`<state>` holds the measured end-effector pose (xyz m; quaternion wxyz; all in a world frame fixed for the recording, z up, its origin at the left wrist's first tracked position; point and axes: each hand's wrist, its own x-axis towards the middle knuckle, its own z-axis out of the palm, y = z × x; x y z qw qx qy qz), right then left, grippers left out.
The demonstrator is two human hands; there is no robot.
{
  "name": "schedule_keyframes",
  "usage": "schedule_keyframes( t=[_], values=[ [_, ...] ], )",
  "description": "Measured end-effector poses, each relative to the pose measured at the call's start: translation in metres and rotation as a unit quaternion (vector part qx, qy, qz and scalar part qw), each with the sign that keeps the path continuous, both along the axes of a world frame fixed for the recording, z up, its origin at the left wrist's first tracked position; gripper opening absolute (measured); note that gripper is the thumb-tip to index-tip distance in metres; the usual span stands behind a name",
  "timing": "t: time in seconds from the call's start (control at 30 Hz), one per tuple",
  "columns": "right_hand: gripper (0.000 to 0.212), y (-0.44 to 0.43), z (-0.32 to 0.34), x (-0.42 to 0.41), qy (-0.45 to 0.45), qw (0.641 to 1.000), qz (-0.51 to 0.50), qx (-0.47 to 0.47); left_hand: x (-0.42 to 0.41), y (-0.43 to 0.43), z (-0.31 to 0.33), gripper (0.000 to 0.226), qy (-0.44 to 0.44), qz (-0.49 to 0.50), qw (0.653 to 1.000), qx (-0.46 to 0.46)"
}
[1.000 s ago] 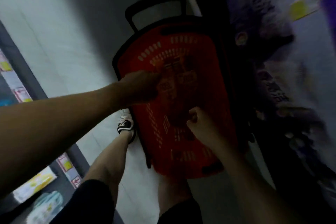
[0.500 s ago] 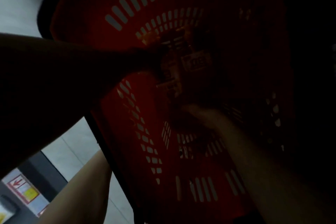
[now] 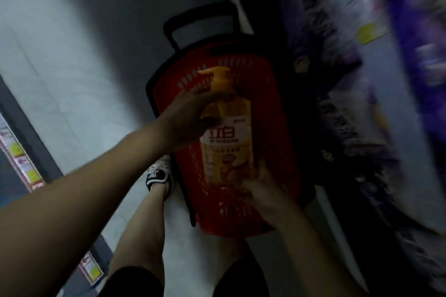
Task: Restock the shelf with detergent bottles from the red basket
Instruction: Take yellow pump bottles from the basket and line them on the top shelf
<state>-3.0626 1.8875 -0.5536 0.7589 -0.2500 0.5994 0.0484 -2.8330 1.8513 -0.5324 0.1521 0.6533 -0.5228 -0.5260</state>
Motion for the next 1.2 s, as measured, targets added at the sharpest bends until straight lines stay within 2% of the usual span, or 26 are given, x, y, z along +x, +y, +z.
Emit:
schedule_keyframes(
  t=[0.1, 0.2, 0.27, 0.33, 0.43, 0.5, 0.6, 0.77, 1.0, 1.1, 1.2],
  values=[
    [0.081, -0.006, 0.09, -0.003, -0.035, 0.998, -0.014, -0.044, 0.001, 0.003, 0.097, 0.055, 0.054, 0.085, 0.992, -0.073],
    [0.062, -0.014, 0.179, -0.001, -0.089, 0.991, -0.036, -0.096, 0.0, 0.01, 0.195, 0.064, 0.104, 0.191, 0.968, -0.126],
    [0.062, -0.018, 0.238, 0.004, -0.126, 0.983, -0.046, -0.125, 0.001, 0.029, 0.251, 0.077, 0.149, 0.257, 0.948, -0.113],
    [0.064, -0.022, 0.289, 0.01, -0.163, 0.973, -0.039, -0.16, 0.003, 0.051, 0.294, 0.082, 0.193, 0.265, 0.942, -0.072],
    [0.063, -0.029, 0.361, 0.026, -0.203, 0.957, 0.001, -0.207, 0.006, 0.078, 0.356, 0.058, 0.211, 0.254, 0.942, -0.064],
    [0.063, -0.031, 0.402, 0.038, -0.221, 0.946, 0.024, -0.234, 0.014, 0.09, 0.394, 0.059, 0.22, 0.293, 0.926, -0.087],
    [0.067, -0.034, 0.456, 0.065, -0.237, 0.921, 0.073, -0.301, 0.031, 0.103, 0.442, 0.076, 0.231, 0.346, 0.9, -0.127],
    [0.064, -0.029, 0.534, 0.127, -0.27, 0.87, 0.132, -0.39, 0.076, 0.125, 0.514, 0.057, 0.22, 0.38, 0.874, -0.208],
    [0.062, 0.004, 0.62, 0.235, -0.304, 0.809, 0.176, -0.472, 0.176, 0.168, 0.594, 0.051, 0.192, 0.359, 0.853, -0.327],
    [0.061, 0.02, 0.649, 0.291, -0.314, 0.784, 0.191, -0.5, 0.227, 0.188, 0.618, 0.051, 0.188, 0.366, 0.839, -0.356],
    [0.058, 0.035, 0.665, 0.338, -0.331, 0.767, 0.192, -0.515, 0.271, 0.207, 0.64, 0.05, 0.165, 0.365, 0.84, -0.366]
  ],
)
